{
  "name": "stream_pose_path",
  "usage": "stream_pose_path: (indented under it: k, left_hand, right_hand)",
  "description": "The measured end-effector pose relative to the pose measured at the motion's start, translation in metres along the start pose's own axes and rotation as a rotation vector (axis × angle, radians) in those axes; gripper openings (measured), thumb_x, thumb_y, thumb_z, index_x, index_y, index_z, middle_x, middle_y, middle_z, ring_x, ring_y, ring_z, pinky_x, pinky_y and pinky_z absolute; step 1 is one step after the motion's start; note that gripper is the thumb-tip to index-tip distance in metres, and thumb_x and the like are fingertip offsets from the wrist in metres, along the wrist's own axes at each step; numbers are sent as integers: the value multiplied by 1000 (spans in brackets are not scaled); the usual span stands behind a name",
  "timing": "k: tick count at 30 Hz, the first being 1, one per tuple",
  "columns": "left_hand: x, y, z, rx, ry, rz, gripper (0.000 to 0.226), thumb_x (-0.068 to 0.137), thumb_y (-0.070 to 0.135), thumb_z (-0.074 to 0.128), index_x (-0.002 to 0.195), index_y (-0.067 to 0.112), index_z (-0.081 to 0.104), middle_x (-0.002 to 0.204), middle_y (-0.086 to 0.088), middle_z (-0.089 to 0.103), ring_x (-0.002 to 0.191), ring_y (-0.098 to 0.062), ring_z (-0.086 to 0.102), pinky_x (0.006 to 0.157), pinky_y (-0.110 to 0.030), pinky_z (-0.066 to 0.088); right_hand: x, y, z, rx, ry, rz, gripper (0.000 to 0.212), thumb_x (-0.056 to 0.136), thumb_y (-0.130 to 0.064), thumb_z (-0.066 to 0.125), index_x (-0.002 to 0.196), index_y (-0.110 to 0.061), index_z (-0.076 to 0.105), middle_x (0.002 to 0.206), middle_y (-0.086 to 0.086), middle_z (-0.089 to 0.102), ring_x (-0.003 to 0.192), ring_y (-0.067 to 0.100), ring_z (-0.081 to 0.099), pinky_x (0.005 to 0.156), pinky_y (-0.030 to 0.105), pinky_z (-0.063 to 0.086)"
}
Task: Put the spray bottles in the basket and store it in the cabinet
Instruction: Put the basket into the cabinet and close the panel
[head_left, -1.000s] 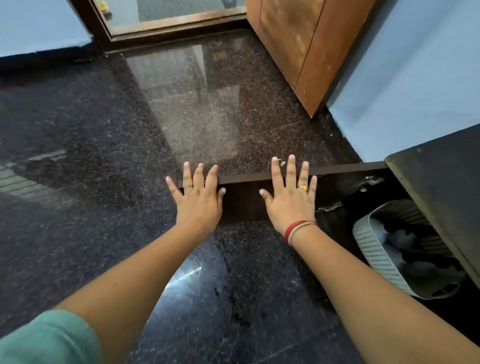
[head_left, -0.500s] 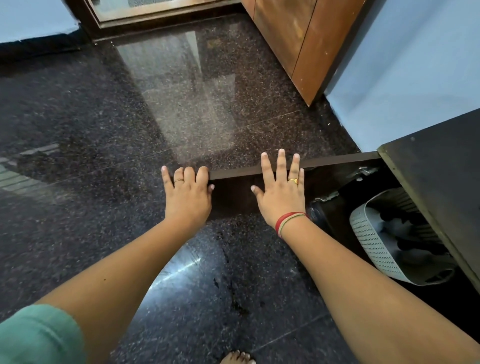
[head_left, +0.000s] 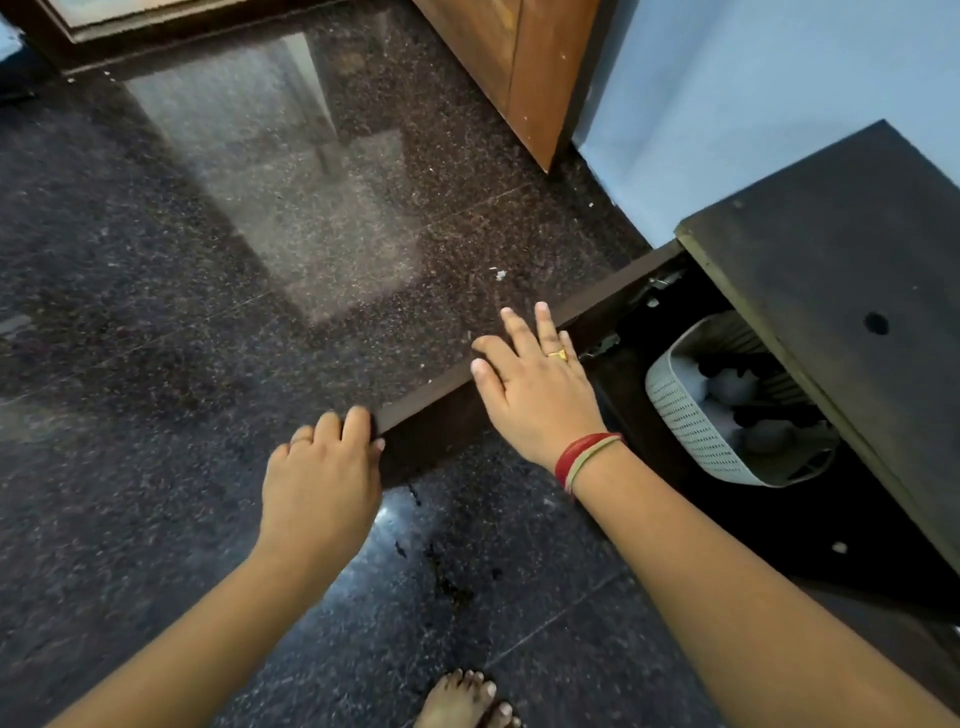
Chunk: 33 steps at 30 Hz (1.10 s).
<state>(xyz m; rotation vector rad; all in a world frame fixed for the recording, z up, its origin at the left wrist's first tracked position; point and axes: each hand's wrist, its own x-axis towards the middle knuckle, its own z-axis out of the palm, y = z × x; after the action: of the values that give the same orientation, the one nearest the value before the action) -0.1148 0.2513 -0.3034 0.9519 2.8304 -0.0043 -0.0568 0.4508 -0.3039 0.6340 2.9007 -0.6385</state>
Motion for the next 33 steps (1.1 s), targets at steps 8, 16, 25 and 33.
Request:
stream_pose_path:
  k: [8,16,25,33]
  left_hand:
    - [-76,76,13,-311,-435,57,24,90,46,45,88,32,25,78,10,42,75,-14,56,55,-26,35]
    - [-110,197,46,-669,-659,78,44,74,58,63,92,38,29,94,15,51,82,-8,56,55,-19,41]
    - [-108,326,76,-885,-574,239,74,87,30,65,150,15,28,151,-4,34,137,-18,36,99,-16,35]
    - [-85,388,96,-637,-525,258,54,103,26,37,152,11,19,156,-8,25,143,-19,25,112,-22,20]
  right_hand:
    - [-70,32,4,-27,31,51,33,97,-43,37,102,-17,57,157,6,27,150,27,-1,120,42,11]
    - [-135,93,-3,-142,-9,52,26,86,-13,47,110,-17,56,160,7,16,150,29,-4,120,37,7]
    - [-187,159,-31,-450,-97,56,50,96,-14,29,144,-24,35,162,8,-4,149,30,-5,120,42,3]
    - [-192,194,-46,-991,-217,98,53,101,-32,25,150,-11,20,161,7,-17,147,30,-16,110,55,-16]
